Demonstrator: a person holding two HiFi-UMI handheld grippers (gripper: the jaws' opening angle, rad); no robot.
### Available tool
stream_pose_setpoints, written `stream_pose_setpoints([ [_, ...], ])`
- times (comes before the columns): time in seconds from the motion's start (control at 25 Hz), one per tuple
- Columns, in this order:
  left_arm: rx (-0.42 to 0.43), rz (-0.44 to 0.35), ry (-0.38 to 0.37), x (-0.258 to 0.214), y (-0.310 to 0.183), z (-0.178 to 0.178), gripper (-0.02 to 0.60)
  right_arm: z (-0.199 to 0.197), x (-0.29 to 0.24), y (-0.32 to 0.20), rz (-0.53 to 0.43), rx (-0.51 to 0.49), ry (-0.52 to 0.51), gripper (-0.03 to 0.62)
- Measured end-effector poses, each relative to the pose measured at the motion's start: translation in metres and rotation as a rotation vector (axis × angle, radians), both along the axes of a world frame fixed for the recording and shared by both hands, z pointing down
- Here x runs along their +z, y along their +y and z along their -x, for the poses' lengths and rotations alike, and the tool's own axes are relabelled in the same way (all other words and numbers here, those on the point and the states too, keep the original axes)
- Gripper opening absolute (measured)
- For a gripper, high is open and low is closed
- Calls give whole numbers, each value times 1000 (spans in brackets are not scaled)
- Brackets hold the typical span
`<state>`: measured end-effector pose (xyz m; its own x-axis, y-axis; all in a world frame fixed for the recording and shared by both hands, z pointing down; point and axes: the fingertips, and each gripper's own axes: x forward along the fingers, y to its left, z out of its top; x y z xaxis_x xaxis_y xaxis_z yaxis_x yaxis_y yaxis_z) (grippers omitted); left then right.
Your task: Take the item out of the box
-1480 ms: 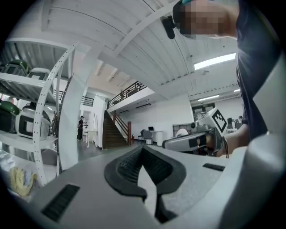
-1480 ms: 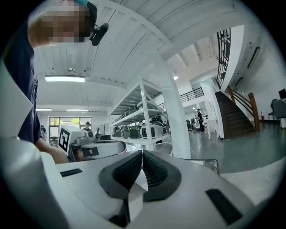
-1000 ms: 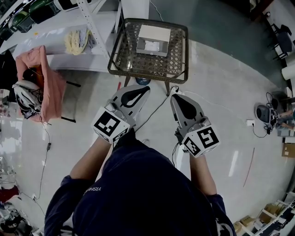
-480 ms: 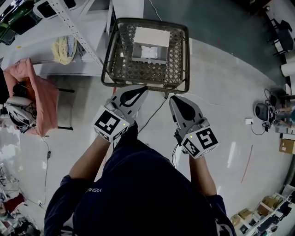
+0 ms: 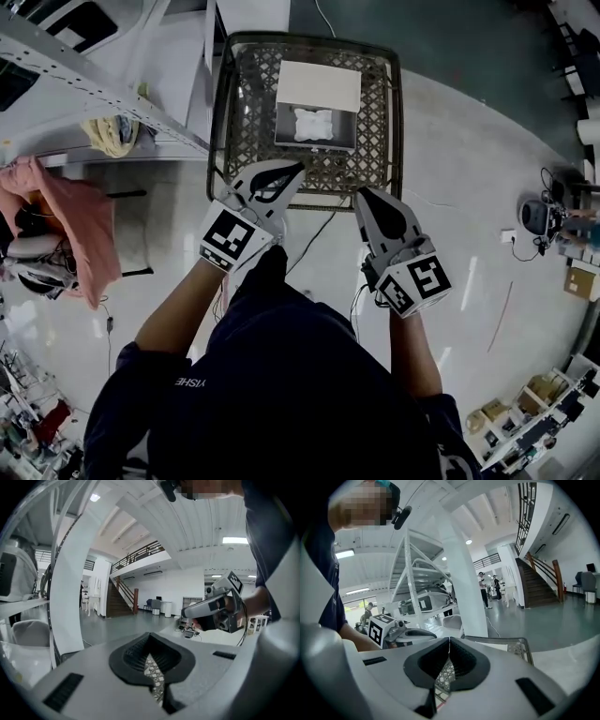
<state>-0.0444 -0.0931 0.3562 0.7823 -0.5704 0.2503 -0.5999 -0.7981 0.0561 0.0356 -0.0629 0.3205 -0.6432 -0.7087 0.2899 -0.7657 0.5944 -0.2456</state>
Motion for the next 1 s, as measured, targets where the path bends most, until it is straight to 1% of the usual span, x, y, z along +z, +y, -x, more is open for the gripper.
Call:
stream_pose_setpoints([
  [0.2,51,19,-69,33,-53,4,6,10,20,-49,34,17,12,25],
  [0.48,110,61,-195,92,-105,-7,9,3,55,-86,103,14,14,25],
  [0.64,125,126,-257,138,-122,-13,38,-2,79,-102,126,-11,12,25],
  [0.72,138,139,-291,159,-129,-20,50,-6,93,-109,139,-25,8,25],
  [1.0,203,214,-463,233,-143,-41,108,-19,138,-127,207,-72,-24,25],
])
